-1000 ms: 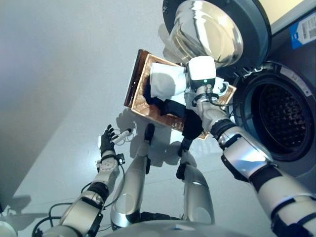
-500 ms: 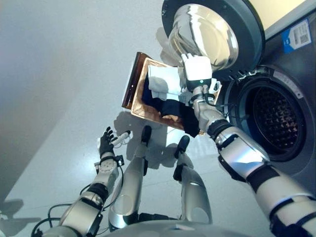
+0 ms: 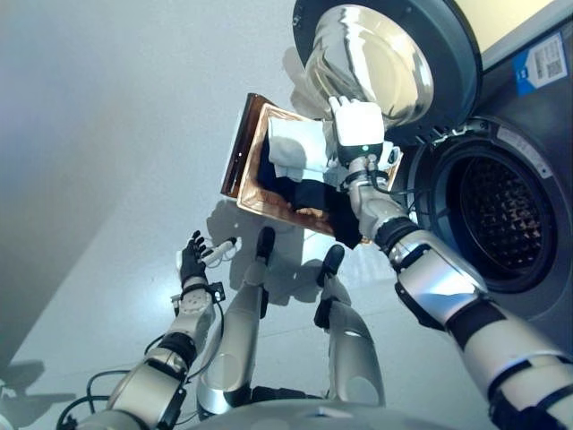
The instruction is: Pick up the clothes and place them into the washing machine
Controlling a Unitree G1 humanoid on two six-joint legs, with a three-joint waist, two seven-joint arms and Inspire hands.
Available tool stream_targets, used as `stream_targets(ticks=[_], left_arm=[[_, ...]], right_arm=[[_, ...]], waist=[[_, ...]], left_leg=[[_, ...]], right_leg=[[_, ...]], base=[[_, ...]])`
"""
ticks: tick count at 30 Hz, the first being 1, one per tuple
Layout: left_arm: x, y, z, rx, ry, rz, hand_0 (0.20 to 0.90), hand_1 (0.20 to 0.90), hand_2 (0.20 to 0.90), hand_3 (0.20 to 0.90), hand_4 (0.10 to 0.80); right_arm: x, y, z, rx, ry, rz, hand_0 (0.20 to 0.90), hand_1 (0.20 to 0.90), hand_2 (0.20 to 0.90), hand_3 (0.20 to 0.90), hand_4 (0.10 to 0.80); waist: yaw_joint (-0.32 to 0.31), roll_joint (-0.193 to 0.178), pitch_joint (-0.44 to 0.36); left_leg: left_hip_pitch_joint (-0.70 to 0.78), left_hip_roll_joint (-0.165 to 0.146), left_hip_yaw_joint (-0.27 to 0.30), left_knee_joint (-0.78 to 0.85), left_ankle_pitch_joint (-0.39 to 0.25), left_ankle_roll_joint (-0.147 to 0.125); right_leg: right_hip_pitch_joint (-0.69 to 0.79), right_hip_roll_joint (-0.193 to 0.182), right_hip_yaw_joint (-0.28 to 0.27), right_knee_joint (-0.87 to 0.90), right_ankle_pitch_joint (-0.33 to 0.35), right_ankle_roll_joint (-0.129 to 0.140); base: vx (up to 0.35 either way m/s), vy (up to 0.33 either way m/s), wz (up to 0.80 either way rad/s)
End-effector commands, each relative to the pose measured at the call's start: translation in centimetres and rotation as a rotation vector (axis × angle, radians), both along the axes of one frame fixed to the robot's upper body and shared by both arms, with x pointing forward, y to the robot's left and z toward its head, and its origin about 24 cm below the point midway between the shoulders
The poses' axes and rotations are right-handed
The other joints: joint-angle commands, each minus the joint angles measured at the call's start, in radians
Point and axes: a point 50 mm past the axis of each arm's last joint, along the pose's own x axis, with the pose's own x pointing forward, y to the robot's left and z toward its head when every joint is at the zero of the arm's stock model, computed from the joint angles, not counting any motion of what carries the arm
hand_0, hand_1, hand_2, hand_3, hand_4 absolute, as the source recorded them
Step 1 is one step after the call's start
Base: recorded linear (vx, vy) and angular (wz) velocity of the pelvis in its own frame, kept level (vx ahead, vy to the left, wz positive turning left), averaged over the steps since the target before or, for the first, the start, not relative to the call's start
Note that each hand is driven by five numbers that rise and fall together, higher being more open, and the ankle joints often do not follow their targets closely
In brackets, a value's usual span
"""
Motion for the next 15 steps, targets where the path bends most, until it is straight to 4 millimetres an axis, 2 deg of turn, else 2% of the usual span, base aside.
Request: stream_targets(ticks=[1, 6, 15], left_arm=[[-0.8, -0.2, -0.8, 0.002, 0.024, 0.018, 0.900, 0.900, 0.900, 0.900, 0.800], [-0.6, -0.5, -0.6, -0.006, 0.014, 0.013, 0.900, 0.900, 0.900, 0.900, 0.800], [-0.3, -0.7, -0.3, -0.014, -0.004, 0.015, 0.900, 0.900, 0.900, 0.900, 0.800]], right_arm=[[0.9, -0.9, 4.0, 0.039, -0.145, -0.040, 0.900, 0.900, 0.900, 0.900, 0.800], [0.4, 0.6, 1.7, 0.097, -0.067, -0.008, 0.900, 0.900, 0.900, 0.900, 0.800], [-0.1, 3.2, -0.2, 0.157, 0.000, 0.056, 0.900, 0.900, 0.900, 0.900, 0.800]], waist=[[0.010, 0.020, -0.024], [0.010, 0.023, -0.012], [0.014, 0.027, 0.001]], left_leg=[[0.024, -0.005, 0.023, -0.013, -0.052, -0.077], [0.015, -0.007, 0.025, -0.012, -0.049, -0.076], [0.004, -0.010, 0.024, -0.005, -0.049, -0.073]], right_leg=[[0.035, -0.063, 0.022, 0.102, -0.073, 0.077], [0.027, -0.062, 0.024, 0.101, -0.069, 0.077], [0.018, -0.063, 0.028, 0.103, -0.067, 0.076]], base=[[0.000, 0.000, 0.00], [0.000, 0.000, 0.00], [-0.003, 0.005, -0.01]])
